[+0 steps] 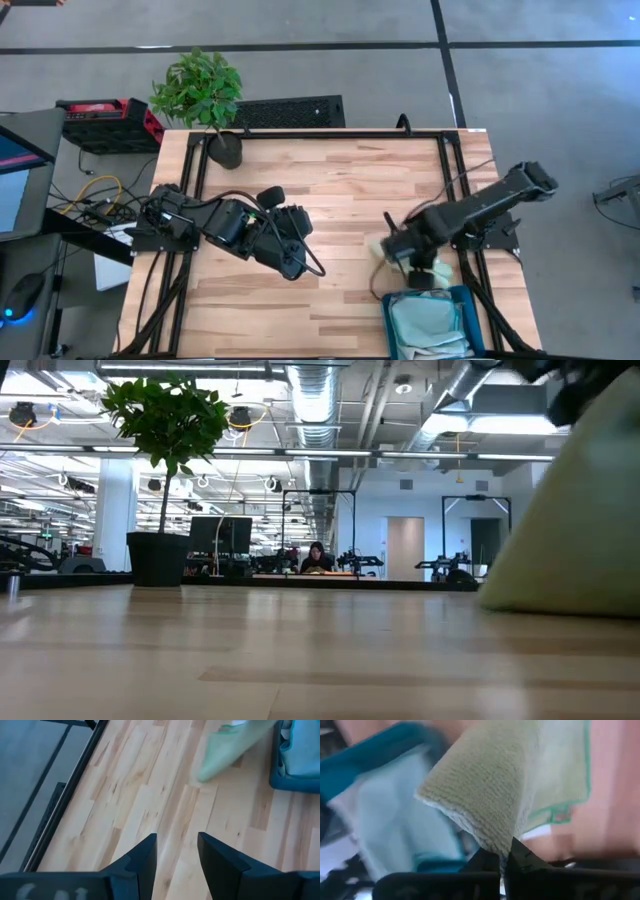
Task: Fold microfiber towels
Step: Put the green microfiber cloth into the bin, then return to Home Position
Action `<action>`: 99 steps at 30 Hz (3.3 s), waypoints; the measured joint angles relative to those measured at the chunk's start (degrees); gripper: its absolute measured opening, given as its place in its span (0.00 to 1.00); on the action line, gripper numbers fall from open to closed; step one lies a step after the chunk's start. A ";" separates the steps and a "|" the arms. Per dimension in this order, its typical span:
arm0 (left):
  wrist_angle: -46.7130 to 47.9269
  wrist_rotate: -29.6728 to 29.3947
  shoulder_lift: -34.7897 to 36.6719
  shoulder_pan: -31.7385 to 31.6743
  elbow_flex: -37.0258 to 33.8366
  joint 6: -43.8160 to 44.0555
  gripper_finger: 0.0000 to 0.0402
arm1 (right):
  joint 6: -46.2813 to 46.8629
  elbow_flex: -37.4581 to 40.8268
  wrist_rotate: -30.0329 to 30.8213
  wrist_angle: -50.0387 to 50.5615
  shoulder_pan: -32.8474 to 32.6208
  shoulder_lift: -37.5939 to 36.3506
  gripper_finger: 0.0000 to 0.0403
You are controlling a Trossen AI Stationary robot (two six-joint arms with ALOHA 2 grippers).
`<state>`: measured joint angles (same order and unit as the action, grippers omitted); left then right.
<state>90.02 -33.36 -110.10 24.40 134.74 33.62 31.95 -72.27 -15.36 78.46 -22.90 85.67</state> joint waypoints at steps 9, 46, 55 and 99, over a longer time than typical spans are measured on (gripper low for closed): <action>0.00 0.00 0.00 0.02 0.00 0.55 0.34 | 10.98 0.00 -6.08 -4.59 -15.92 -3.30 0.03; 0.00 3.15 -0.04 1.08 0.00 -1.03 0.34 | 27.89 -0.09 -6.32 -36.11 -31.86 10.38 0.14; 0.00 3.10 -0.04 2.30 0.00 -1.03 0.34 | 28.51 -0.09 -6.85 -35.36 -31.81 10.34 0.35; 0.00 -5.47 20.92 6.47 -0.02 -15.52 0.00 | -9.29 -0.09 36.53 -32.17 -14.93 -39.72 0.01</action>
<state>90.02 -38.83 -89.19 30.87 134.72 18.10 22.67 -72.36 21.18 46.28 -37.83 45.95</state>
